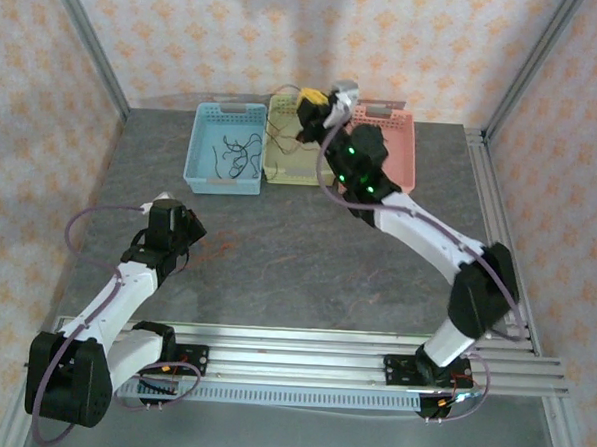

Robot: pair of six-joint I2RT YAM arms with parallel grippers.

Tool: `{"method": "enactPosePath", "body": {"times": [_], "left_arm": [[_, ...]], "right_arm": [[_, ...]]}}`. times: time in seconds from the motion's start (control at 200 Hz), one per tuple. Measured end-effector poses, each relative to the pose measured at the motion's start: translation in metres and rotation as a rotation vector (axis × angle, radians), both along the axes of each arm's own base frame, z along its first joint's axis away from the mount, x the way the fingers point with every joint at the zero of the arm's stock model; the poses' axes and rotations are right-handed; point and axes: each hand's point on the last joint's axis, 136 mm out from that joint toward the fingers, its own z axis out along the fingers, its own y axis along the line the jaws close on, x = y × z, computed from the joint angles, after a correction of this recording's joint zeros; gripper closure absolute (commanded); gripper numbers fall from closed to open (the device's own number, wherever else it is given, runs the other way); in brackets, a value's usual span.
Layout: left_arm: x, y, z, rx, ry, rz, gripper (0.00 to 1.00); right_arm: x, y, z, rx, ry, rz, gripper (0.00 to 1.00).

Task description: Untangle the cables

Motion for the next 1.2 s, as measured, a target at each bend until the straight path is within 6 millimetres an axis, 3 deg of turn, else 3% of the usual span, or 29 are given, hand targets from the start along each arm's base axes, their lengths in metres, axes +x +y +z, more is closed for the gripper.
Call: {"method": "enactPosePath", "body": {"times": [0.135, 0.3, 0.375, 0.45, 0.54, 0.616, 0.701, 0.776, 0.861, 0.956, 1.106, 1.201], "left_arm": [[0.000, -0.002, 0.000, 0.006, 0.000, -0.004, 1.00], [0.000, -0.002, 0.000, 0.006, -0.001, -0.005, 1.00], [0.000, -0.002, 0.001, 0.006, -0.002, -0.005, 1.00], [0.000, -0.002, 0.001, 0.006, -0.002, -0.005, 1.00], [0.000, -0.002, 0.001, 0.006, -0.002, -0.005, 1.00], [0.000, -0.002, 0.001, 0.006, -0.002, -0.005, 1.00], [0.000, -0.002, 0.001, 0.005, -0.003, -0.005, 1.00], [0.000, -0.002, 0.001, 0.005, -0.005, -0.005, 1.00], [-0.001, -0.002, 0.002, 0.005, -0.014, -0.005, 1.00], [-0.002, -0.002, 0.002, 0.004, -0.017, -0.005, 1.00], [-0.002, -0.002, 0.002, 0.004, -0.021, -0.007, 1.00], [-0.001, -0.006, 0.004, 0.000, -0.031, -0.031, 1.00]], "right_arm": [[0.052, 0.041, 0.002, 0.031, 0.010, 0.015, 1.00], [0.115, 0.090, -0.034, 0.066, 0.062, 0.034, 1.00], [0.140, 0.109, -0.065, 0.068, 0.097, 0.033, 0.94], [0.158, 0.122, -0.101, 0.062, 0.145, 0.032, 0.80], [0.169, 0.132, -0.155, -0.001, 0.221, 0.021, 0.62], [0.169, 0.139, -0.194, -0.071, 0.287, 0.017, 0.56], [0.161, 0.146, -0.229, -0.141, 0.337, 0.025, 0.55], [0.142, 0.146, -0.261, -0.218, 0.404, 0.047, 0.55], [0.111, 0.135, -0.276, -0.287, 0.453, 0.080, 0.55], [0.070, 0.115, -0.259, -0.315, 0.438, 0.129, 0.55], [-0.002, 0.071, -0.184, -0.277, 0.280, 0.203, 0.56], [-0.043, 0.042, -0.160, -0.272, 0.195, 0.228, 0.57]]}}
